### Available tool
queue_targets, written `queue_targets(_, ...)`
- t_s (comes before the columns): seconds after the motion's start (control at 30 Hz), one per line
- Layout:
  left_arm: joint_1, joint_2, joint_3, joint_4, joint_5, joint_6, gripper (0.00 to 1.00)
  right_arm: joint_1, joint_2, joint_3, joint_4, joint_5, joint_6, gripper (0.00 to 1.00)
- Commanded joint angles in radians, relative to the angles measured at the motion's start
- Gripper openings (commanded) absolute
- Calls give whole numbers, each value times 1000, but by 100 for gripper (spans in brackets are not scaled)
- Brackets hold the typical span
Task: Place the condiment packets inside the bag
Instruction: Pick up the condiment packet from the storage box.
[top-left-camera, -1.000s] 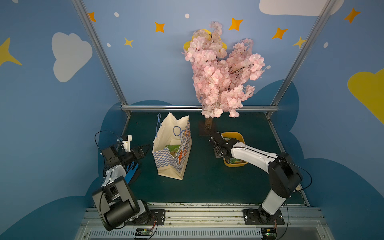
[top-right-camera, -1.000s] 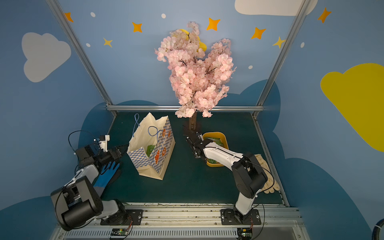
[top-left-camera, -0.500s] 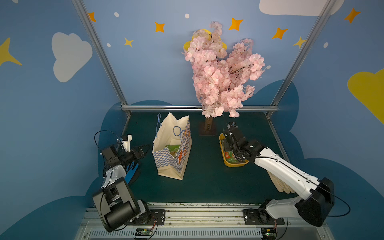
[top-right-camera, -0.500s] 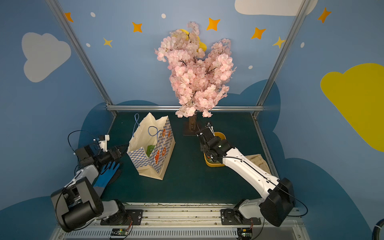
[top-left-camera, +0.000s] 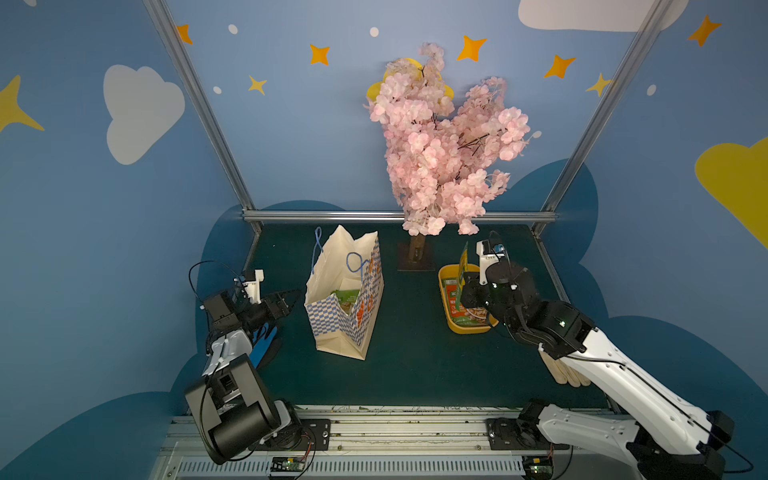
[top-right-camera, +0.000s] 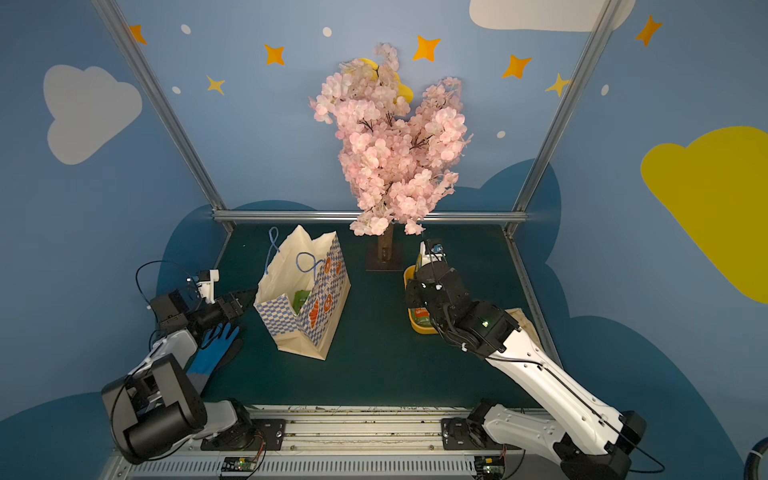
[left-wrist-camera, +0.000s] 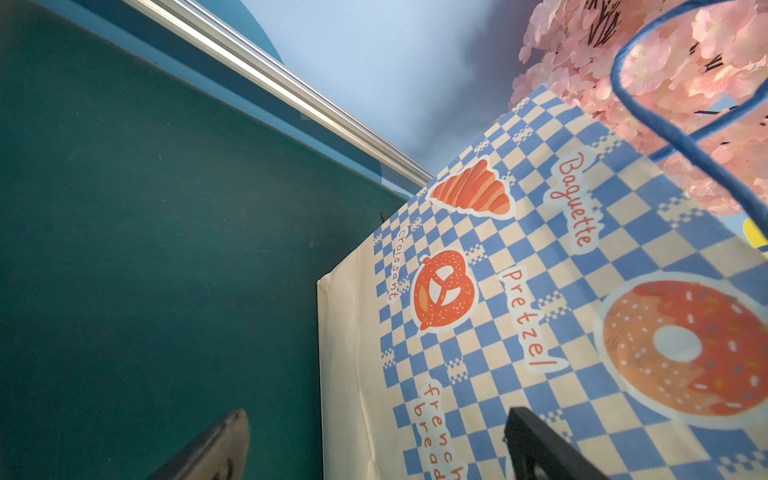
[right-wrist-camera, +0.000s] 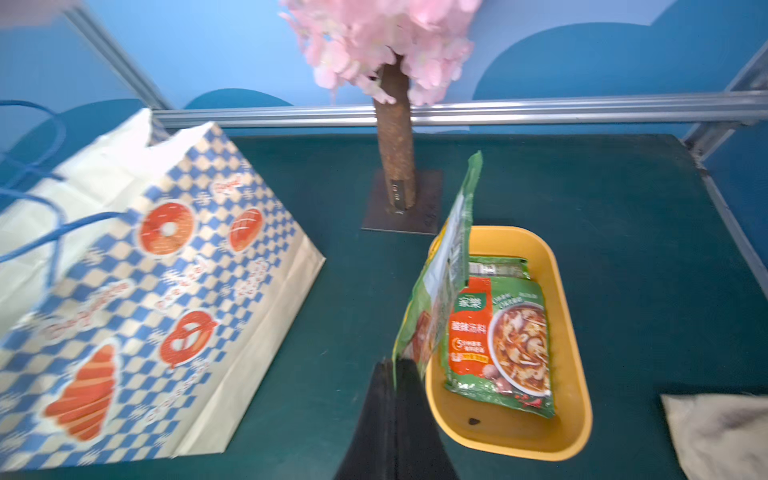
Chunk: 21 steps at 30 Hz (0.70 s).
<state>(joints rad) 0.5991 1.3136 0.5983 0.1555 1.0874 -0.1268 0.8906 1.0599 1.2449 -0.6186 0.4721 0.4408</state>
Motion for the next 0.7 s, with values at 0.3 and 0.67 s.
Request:
queue_targets(0.3, -3, -21, 5, -19, 10, 18, 100, 375, 111, 293, 3, -21, -109, 0)
queue_targets(0.67, -3, -20, 5, -17, 12, 16, 100, 565, 376, 620, 63, -26, -211, 0)
